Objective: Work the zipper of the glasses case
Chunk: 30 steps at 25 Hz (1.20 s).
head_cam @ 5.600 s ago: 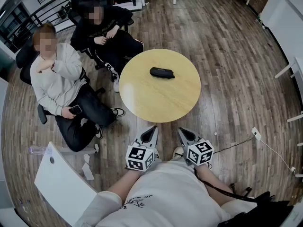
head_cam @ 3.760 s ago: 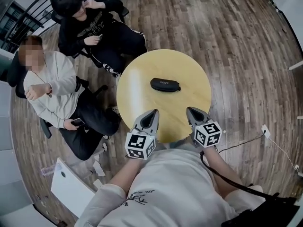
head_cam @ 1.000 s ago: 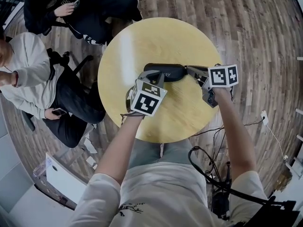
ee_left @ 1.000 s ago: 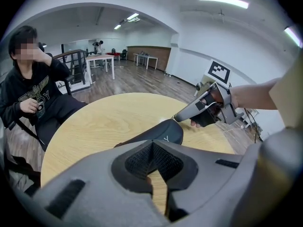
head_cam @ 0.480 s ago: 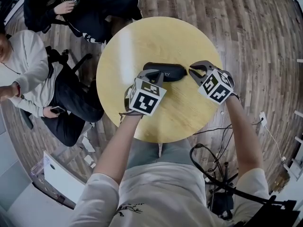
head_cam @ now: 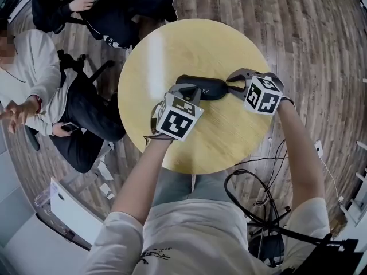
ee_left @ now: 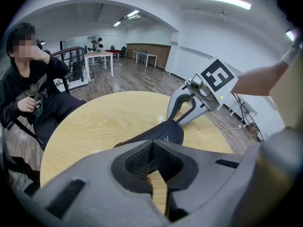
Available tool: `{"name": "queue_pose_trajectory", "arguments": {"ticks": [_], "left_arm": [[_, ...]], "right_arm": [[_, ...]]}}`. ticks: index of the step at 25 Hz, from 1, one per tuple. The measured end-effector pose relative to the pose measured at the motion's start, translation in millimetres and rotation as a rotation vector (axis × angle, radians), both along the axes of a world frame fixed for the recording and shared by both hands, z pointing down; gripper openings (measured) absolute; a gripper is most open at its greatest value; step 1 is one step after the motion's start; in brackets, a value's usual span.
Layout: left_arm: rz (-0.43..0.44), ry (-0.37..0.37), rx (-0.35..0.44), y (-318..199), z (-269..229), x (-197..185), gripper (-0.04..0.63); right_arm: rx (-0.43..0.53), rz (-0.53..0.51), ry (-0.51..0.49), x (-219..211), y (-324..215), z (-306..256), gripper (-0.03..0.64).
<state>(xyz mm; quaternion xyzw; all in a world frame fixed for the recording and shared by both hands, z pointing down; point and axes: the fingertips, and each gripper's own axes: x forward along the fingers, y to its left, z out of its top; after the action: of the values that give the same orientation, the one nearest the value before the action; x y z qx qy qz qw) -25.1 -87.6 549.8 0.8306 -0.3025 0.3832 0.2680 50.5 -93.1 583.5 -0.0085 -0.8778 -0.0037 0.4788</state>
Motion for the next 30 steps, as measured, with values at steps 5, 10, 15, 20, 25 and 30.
{"name": "queue_pose_trajectory", "arguments": {"ticks": [5, 10, 15, 20, 25, 30], "left_arm": [[0.047, -0.025, -0.023, 2.8, 1.7, -0.1, 0.006], [0.049, -0.030, -0.019, 3.7, 4.1, -3.2, 0.006], [0.053, -0.039, -0.017, 4.2, 5.0, -5.6, 0.006], [0.030, -0.046, 0.000, 3.5, 2.2, -3.6, 0.006], [0.016, -0.056, 0.014, 2.1, 4.6, -3.3, 0.006], [0.012, -0.052, 0.018, 2.7, 2.0, -6.1, 0.006]], "right_arm": [[-0.132, -0.171, 0.020, -3.6, 14.9, 2.0, 0.052], [-0.273, -0.076, 0.007, -2.2, 22.1, 5.7, 0.020], [-0.263, -0.005, -0.006, 2.0, 20.3, 2.1, 0.002], [-0.154, -0.017, 0.026, 4.5, 21.8, -6.6, 0.002], [-0.140, 0.020, 0.020, 7.5, 31.5, -7.0, 0.002], [-0.157, 0.097, -0.006, 1.7, 50.3, -10.1, 0.002]]}}
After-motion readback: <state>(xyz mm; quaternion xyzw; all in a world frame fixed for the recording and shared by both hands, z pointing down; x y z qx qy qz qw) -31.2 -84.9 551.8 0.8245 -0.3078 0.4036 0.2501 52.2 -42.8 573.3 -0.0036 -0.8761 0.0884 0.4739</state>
